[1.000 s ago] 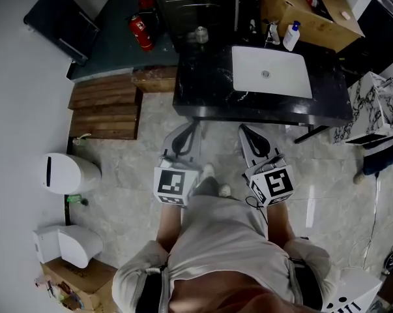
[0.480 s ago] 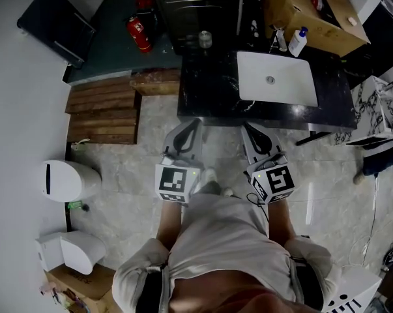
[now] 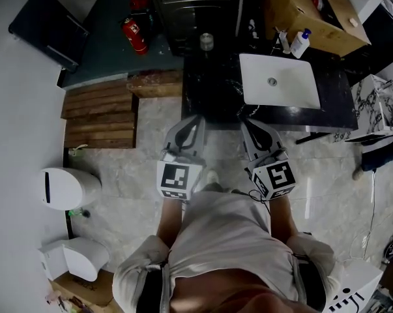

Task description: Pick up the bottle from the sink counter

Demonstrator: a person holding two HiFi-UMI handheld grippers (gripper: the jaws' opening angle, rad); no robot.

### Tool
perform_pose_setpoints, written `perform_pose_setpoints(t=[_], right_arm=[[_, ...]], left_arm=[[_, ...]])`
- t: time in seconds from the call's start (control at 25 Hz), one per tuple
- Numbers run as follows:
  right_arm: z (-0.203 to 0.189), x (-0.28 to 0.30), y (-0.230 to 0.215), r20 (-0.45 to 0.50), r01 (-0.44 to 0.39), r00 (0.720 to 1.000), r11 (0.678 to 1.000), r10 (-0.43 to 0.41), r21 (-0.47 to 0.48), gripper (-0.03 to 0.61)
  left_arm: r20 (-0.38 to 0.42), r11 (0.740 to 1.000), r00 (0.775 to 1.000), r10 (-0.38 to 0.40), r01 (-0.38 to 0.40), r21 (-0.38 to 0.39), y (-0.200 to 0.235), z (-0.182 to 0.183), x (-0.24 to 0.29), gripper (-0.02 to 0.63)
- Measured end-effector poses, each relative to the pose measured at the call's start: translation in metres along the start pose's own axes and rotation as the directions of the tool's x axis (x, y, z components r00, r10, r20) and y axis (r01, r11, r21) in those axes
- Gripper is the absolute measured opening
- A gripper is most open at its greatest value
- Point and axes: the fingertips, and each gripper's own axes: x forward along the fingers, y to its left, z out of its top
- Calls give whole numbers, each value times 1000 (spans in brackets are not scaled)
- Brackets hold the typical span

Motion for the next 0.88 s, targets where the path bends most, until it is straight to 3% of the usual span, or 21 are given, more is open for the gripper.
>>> perform_pose_setpoints(t=[0.48, 0.88], right_arm=[[-4, 30, 6, -24, 25, 999, 1000, -25, 6, -3], [-3, 53, -15, -14, 6, 1000, 1000, -6, 19, -3]], left_arm=[[-14, 1000, 1000, -15, 14, -27, 31, -14, 13, 2], [-31, 1000, 1000, -4, 3, -24, 38, -13, 38, 2]])
